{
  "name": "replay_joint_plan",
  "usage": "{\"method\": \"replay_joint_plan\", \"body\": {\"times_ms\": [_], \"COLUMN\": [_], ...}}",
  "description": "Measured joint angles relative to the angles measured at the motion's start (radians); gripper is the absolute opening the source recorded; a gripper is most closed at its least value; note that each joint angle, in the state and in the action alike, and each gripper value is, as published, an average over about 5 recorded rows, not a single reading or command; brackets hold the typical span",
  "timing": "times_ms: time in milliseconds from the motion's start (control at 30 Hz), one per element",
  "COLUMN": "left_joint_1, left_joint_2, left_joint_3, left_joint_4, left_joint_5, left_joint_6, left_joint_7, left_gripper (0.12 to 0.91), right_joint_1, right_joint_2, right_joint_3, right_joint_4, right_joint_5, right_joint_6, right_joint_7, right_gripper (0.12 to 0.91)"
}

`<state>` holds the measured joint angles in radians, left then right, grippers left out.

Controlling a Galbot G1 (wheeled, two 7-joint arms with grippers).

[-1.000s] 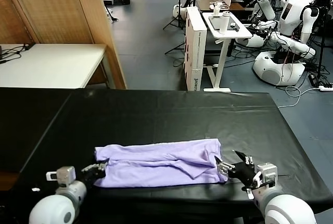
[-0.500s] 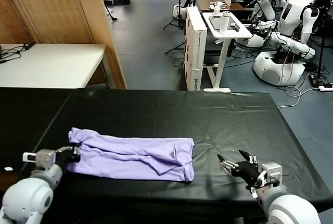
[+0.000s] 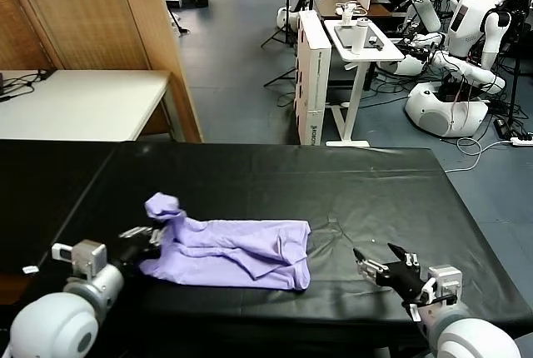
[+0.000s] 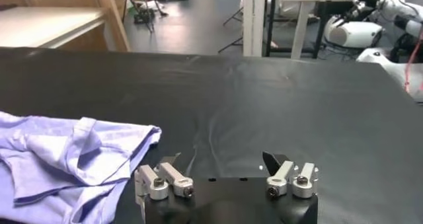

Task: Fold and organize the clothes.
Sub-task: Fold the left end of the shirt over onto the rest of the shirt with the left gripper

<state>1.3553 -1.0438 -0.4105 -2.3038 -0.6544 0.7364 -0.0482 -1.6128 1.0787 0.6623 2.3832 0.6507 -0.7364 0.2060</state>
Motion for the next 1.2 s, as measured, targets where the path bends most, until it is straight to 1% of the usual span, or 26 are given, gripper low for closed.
{"method": "replay_joint_plan", "body": {"times_ms": [100,267,467,767,1000,1200], "left_joint_1": [-0.046,-0.127,-0.206,-0.257,-0.26,-0.265], "left_joint_2": [-0.008,-0.022,-0.035,-0.039,-0.061,-0.088], "left_joint_3": [0.072,0.182,0.276,0.348,0.393,0.426], "left_joint_4": [0.026,0.072,0.108,0.114,0.136,0.173], "left_joint_5": [0.025,0.041,0.05,0.054,0.116,0.151], "left_joint_6": [0.0,0.0,0.0,0.0,0.0,0.0], "left_joint_7": [0.001,0.002,0.0,-0.002,-0.004,-0.017], "left_gripper": [0.175,0.175,0.175,0.175,0.175,0.175], "right_joint_1": [-0.01,-0.03,-0.066,-0.111,-0.132,-0.132], "right_joint_2": [0.011,0.031,0.059,0.106,0.134,0.145], "right_joint_3": [0.013,0.035,0.077,0.1,0.101,0.091], "right_joint_4": [0.007,0.023,0.044,0.069,0.08,0.084], "right_joint_5": [-0.003,-0.012,-0.029,-0.058,-0.07,-0.075], "right_joint_6": [0.0,0.0,0.0,0.0,0.0,0.0], "right_joint_7": [0.003,0.005,0.005,0.006,0.006,0.006], "right_gripper": [0.907,0.907,0.907,0.907,0.907,0.907]}}
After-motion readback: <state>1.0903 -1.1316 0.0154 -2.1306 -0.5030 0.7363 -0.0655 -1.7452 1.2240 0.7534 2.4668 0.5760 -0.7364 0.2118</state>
